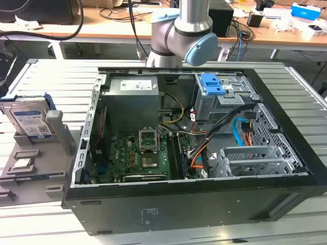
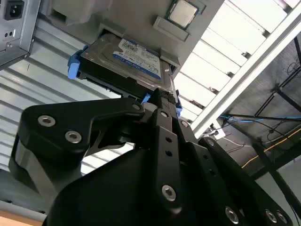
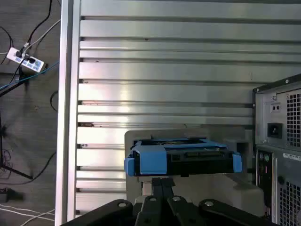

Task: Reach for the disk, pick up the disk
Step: 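Pick up the disk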

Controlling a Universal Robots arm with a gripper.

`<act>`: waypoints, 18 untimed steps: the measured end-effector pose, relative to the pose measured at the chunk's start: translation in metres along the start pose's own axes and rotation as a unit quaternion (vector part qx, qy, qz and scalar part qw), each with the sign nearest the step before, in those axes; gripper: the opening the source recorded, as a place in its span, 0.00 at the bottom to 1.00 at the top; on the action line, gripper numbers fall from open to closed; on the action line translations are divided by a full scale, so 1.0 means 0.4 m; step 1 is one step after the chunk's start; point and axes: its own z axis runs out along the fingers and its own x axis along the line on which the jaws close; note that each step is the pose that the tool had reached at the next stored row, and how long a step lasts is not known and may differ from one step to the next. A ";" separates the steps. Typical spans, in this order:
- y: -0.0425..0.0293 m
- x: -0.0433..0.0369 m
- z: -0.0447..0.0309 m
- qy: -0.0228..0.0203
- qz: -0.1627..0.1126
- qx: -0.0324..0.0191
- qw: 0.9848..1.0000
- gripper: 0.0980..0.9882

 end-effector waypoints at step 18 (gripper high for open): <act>0.000 -0.001 0.000 0.008 -0.204 0.000 0.979 0.01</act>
